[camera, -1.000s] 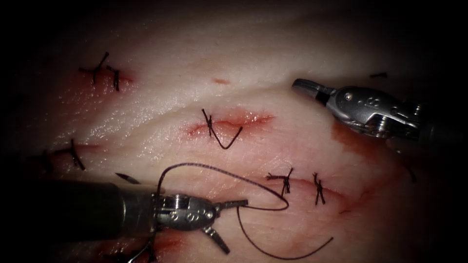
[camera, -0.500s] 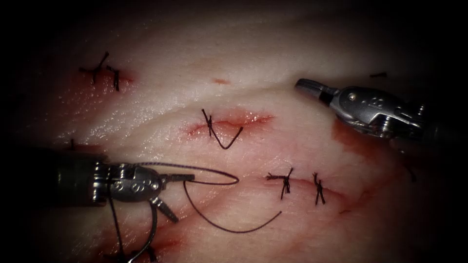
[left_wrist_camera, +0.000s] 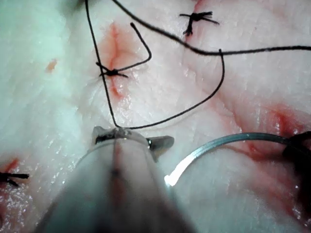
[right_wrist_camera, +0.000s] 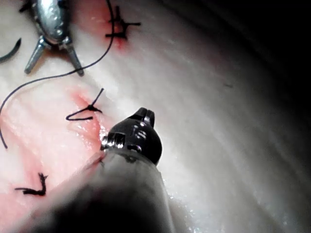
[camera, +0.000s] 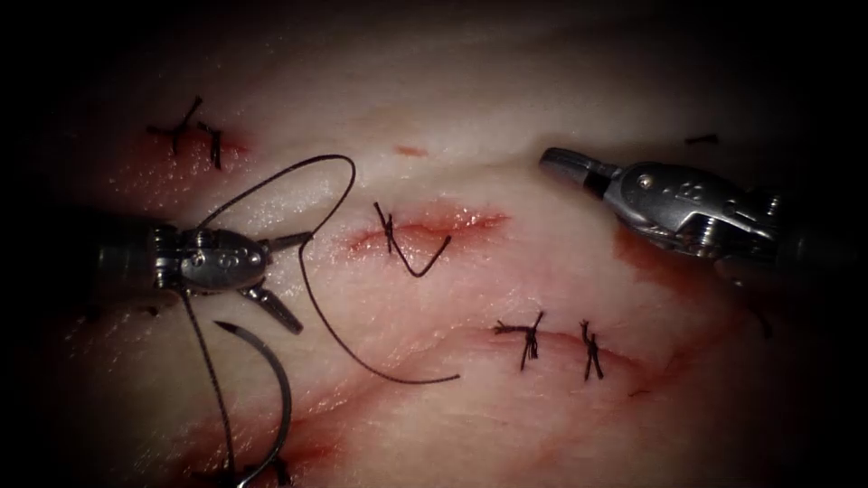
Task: Wound Closure
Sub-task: Cut the suture with the right tool, then grab the remaining suture end.
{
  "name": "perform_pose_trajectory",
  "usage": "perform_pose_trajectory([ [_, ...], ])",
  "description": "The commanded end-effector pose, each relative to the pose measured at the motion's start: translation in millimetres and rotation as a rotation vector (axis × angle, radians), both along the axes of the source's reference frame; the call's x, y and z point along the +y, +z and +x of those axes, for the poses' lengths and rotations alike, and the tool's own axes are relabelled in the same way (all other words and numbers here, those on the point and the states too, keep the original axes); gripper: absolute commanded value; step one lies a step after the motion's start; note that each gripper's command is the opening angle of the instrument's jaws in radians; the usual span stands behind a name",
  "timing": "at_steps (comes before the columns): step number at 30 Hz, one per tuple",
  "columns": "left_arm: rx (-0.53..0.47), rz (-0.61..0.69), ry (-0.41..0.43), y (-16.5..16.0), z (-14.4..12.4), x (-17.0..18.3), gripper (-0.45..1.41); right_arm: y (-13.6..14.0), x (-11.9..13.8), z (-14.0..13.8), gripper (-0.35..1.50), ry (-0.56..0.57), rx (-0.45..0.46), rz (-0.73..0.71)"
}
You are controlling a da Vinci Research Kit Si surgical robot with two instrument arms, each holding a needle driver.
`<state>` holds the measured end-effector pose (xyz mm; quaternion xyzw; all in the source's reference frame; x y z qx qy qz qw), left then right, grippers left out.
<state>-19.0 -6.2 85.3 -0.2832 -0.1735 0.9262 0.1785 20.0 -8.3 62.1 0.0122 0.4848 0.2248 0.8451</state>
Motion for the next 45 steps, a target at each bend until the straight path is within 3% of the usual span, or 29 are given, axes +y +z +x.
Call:
perform_pose_trajectory([
  [1,0.027,0.0,-0.004,1.2,-0.1,0.3,1.13,0.0,0.6,1.1,-0.16,0.0,0.004,-0.003],
  [5,0.117,0.015,-0.01,2.6,2.4,0.7,1.16,-0.1,0.5,1.2,-0.16,-0.002,0.006,-0.002],
  [10,0.203,0.03,0.016,1.3,5.3,0.5,1.11,-0.1,0.5,1.2,-0.16,-0.004,0.004,-0.001],
  [11,0.224,0.032,0.027,0.8,5.9,0.5,1.03,-0.1,0.5,1.2,-0.16,-0.004,0.004,-0.001],
  [12,0.24,0.035,0.034,0.3,6.2,0.5,0.81,-0.1,0.5,1.2,-0.16,-0.005,0.004,0.0],
  [15,0.26,0.048,0.012,-2.3,6.1,1.5,0.51,-0.1,0.5,1.1,-0.16,-0.005,0.004,0.0],
  [17,0.223,0.016,0.005,-4.3,5.1,2.4,0.16,-0.1,0.5,1.1,-0.16,-0.005,0.005,0.0],
  [22,0.059,0.016,0.005,-10.1,0.2,2.4,0.02,-0.2,0.4,0.8,-0.16,-0.019,0.009,0.005],
  [25,-0.043,0.097,0.04,-12.2,-3.4,0.1,-0.01,-0.2,0.4,0.7,-0.16,-0.02,0.01,0.005],
  [27,-0.106,0.126,0.056,-13.0,-6.1,-1.4,0.16,-0.2,0.4,0.7,-0.16,-0.02,0.01,0.005],
  [28,-0.176,0.133,0.049,-13.3,-8.8,-1.8,0.17,-0.2,0.4,0.7,-0.16,-0.02,0.009,0.005],
  [29,-0.206,0.124,0.038,-13.3,-9.8,-1.7,0.21,-0.2,0.3,0.7,-0.16,-0.02,0.009,0.005],
  [32,-0.261,0.051,-0.017,-13.0,-12.9,-0.3,0.59,-0.2,0.3,0.7,-0.16,-0.02,0.009,0.005],
  [33,-0.254,-0.046,-0.101,-12.4,-14.7,1.3,0.27,-0.2,0.3,0.7,-0.16,-0.02,0.009,0.004],
  [39,-0.264,-0.132,-0.204,-10.7,-17.2,3.4,0.47,-0.1,0.1,0.9,-0.16,-0.022,0.011,0.003],
  [45,-0.213,-0.153,-0.281,-9.4,-16.3,3.8,0.34,0.0,0.0,1.1,-0.15,-0.022,0.008,0.009],
])
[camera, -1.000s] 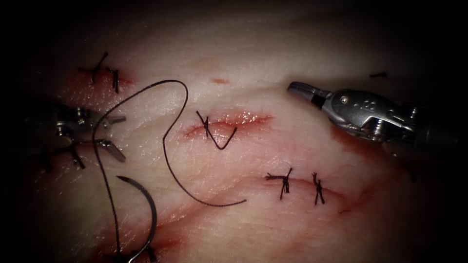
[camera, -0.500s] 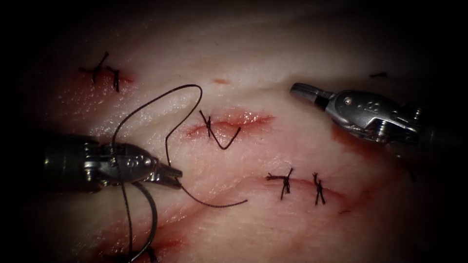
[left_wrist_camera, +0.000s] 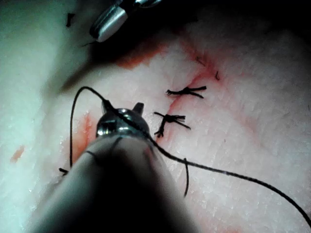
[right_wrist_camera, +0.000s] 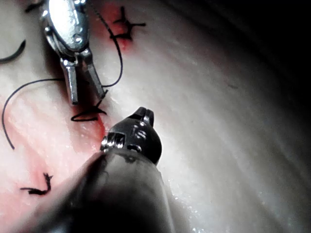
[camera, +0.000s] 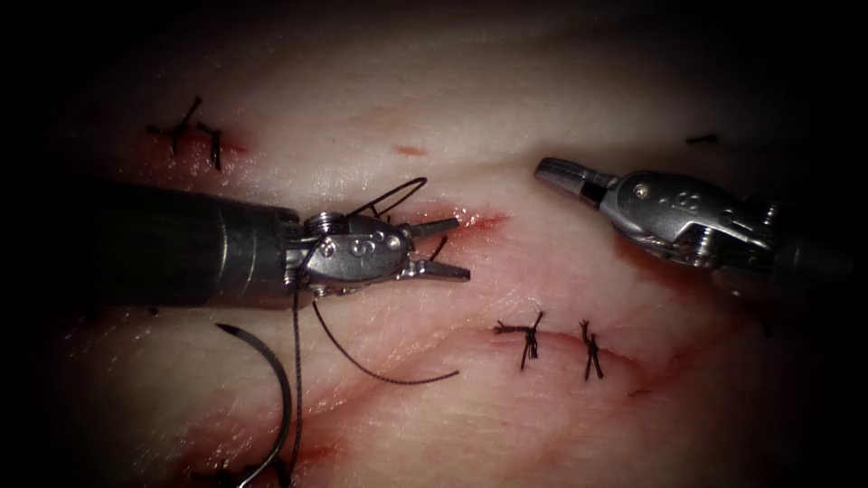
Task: Wound Closure
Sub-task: Grab the remaining suture end, then cut the suture.
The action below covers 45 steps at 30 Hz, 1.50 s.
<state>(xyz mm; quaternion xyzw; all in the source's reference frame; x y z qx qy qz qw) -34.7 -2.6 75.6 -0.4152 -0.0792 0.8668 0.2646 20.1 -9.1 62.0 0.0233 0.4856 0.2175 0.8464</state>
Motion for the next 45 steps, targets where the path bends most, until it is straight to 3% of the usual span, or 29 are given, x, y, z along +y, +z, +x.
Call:
perform_pose_trajectory([
  [1,0.023,0.022,-0.011,0.8,-0.5,0.1,0.34,0.1,0.6,1.0,-0.15,0.0,0.004,-0.002],
  [4,0.064,0.067,-0.013,2.4,0.1,-0.6,0.32,0.2,0.5,1.1,-0.15,-0.003,0.0,-0.001],
  [9,0.047,0.095,-0.004,3.6,-0.4,-0.7,0.46,0.4,0.3,1.3,-0.15,-0.005,-0.002,0.005],
  [15,0.063,0.105,0.007,4.2,-1.3,0.5,0.86,0.6,0.1,1.6,-0.15,-0.013,-0.003,0.006],
  [18,0.069,0.104,0.01,4.4,-1.0,0.7,0.88,0.6,0.1,1.6,-0.15,-0.013,-0.002,0.006],
  [21,0.079,0.108,0.011,4.7,-0.8,0.6,0.76,0.5,0.1,1.6,-0.15,-0.013,-0.002,0.006],
  [23,0.084,0.113,0.002,5.1,-0.9,0.3,0.56,0.5,0.1,1.7,-0.15,-0.013,-0.002,0.006],
  [26,0.083,0.126,-0.009,5.7,-1.4,0.1,0.49,0.6,0.0,1.7,-0.15,-0.017,-0.002,0.008],
  [32,0.086,0.123,-0.014,6.2,-1.1,1.3,-0.45,0.5,0.0,1.9,-0.15,-0.017,-0.002,0.008],
  [37,0.09,0.092,-0.068,4.5,0.9,2.5,-0.45,0.6,-0.2,2.0,-0.16,-0.019,-0.001,0.006],
  [39,0.089,0.075,-0.06,3.7,1.6,2.6,-0.45,0.8,-0.4,2.0,-0.35,-0.031,0.006,0.008],
  [45,0.094,0.07,-0.062,2.6,2.4,2.0,-0.45,3.5,-2.6,2.5,-0.35,-0.151,0.118,0.06],
])
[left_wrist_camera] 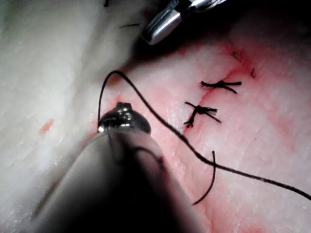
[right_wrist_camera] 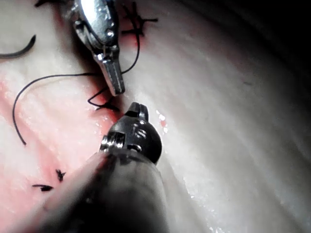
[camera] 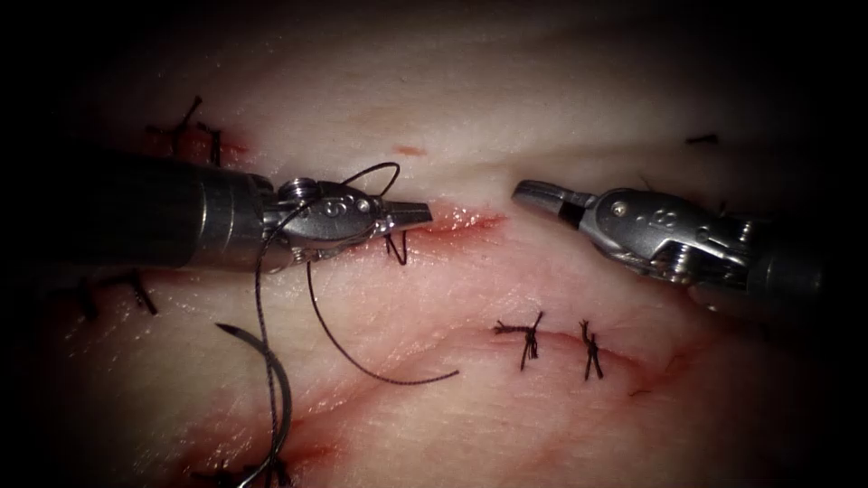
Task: Wound Closure
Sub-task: Cut the suture.
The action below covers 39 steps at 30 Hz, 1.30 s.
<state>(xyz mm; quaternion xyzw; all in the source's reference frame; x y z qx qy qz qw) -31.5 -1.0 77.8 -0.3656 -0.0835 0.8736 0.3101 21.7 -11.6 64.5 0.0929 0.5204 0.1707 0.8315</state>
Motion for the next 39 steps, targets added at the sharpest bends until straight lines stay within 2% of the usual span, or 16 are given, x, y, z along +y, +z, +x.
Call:
perform_pose_trajectory([
  [1,-0.007,-0.002,0.005,0.2,-0.7,0.2,-0.45,1.5,-0.5,1.1,-0.35,-0.031,0.027,0.011],
  [3,-0.01,-0.003,0.007,0.0,-0.6,0.2,-0.45,3.0,-1.4,1.8,-0.32,-0.082,0.056,0.021],
  [5,-0.02,-0.006,0.006,-0.5,-0.5,0.4,-0.45,4.4,-1.9,2.7,-0.08,-0.105,0.078,0.002],
  [7,-0.03,-0.012,0.009,-1.1,-0.3,0.7,-0.45,5.3,-2.3,3.6,0.52,-0.104,0.083,-0.01],
  [8,-0.033,-0.01,0.008,-1.3,-0.2,0.8,-0.45,5.8,-2.5,4.3,0.94,-0.098,0.076,-0.024],
  [9,-0.04,-0.011,0.011,-1.6,-0.1,0.9,-0.45,6.1,-2.6,4.9,1.15,-0.089,0.068,-0.034],
  [10,-0.044,-0.008,0.01,-2.0,0.1,1.0,-0.45,6.4,-2.8,5.4,1.23,-0.084,0.064,-0.04],
  [15,-0.055,-0.007,-0.004,-2.9,0.7,1.2,-0.45,6.9,-3.3,8.2,1.3,-0.07,0.054,-0.042],
  [27,-0.064,-0.011,-0.015,-3.8,1.8,-0.3,-0.45,7.3,-2.9,12.7,1.28,-0.062,0.053,-0.14],
  [33,-0.075,-0.008,-0.008,-3.9,2.1,-1.5,-0.45,8.6,-3.8,15.9,1.26,-0.1,0.067,-0.154],
  [39,-0.086,0.002,0.002,-4.1,1.9,-2.3,-0.45,9.2,-4.3,17.2,1.26,-0.136,0.077,-0.161],
])
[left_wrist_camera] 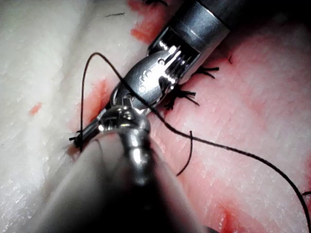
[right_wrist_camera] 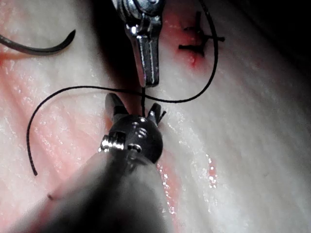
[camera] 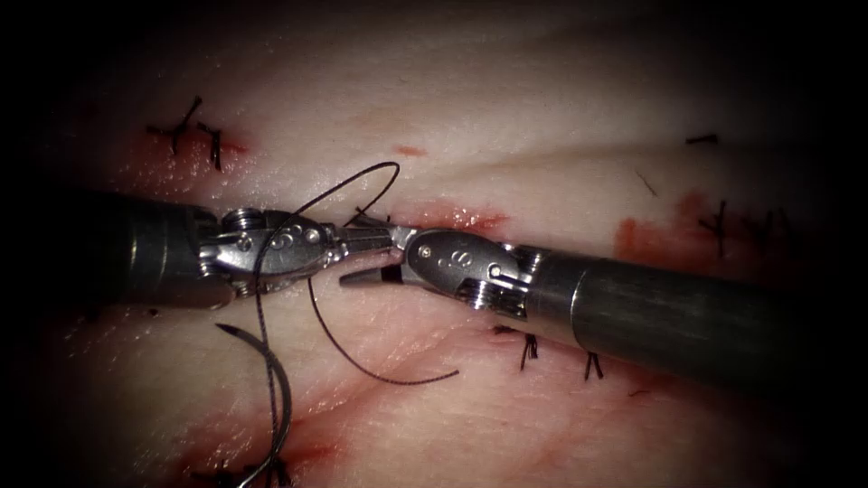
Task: Wound Closure
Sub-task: Cut the suture.
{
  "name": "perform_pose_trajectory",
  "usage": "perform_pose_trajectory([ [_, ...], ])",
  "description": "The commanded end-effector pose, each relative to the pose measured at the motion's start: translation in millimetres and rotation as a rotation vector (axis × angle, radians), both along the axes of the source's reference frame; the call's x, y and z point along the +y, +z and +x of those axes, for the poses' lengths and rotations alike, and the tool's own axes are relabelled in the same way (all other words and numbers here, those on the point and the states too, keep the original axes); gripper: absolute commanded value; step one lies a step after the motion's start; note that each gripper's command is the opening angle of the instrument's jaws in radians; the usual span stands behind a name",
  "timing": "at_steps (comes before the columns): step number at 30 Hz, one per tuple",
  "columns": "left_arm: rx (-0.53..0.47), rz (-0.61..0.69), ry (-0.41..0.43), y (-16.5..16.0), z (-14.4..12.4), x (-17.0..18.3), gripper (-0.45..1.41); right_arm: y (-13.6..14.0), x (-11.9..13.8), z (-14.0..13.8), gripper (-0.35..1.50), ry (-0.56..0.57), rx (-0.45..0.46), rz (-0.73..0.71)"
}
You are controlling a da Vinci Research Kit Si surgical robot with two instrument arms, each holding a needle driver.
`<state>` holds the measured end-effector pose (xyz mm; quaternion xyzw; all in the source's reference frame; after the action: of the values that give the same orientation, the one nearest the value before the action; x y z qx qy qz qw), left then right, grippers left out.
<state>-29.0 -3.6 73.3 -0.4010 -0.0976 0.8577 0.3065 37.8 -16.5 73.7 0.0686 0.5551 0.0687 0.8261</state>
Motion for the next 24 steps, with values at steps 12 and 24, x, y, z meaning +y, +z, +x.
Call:
perform_pose_trajectory([
  [12,-0.045,0.022,0.062,0.7,-1.9,-3.1,-0.45,0.5,1.0,2.1,1.21,0.004,0.029,-0.114],
  [24,-0.052,0.026,0.076,1.0,-1.9,-3.6,-0.45,0.1,0.5,3.1,1.21,-0.005,0.051,-0.147],
])
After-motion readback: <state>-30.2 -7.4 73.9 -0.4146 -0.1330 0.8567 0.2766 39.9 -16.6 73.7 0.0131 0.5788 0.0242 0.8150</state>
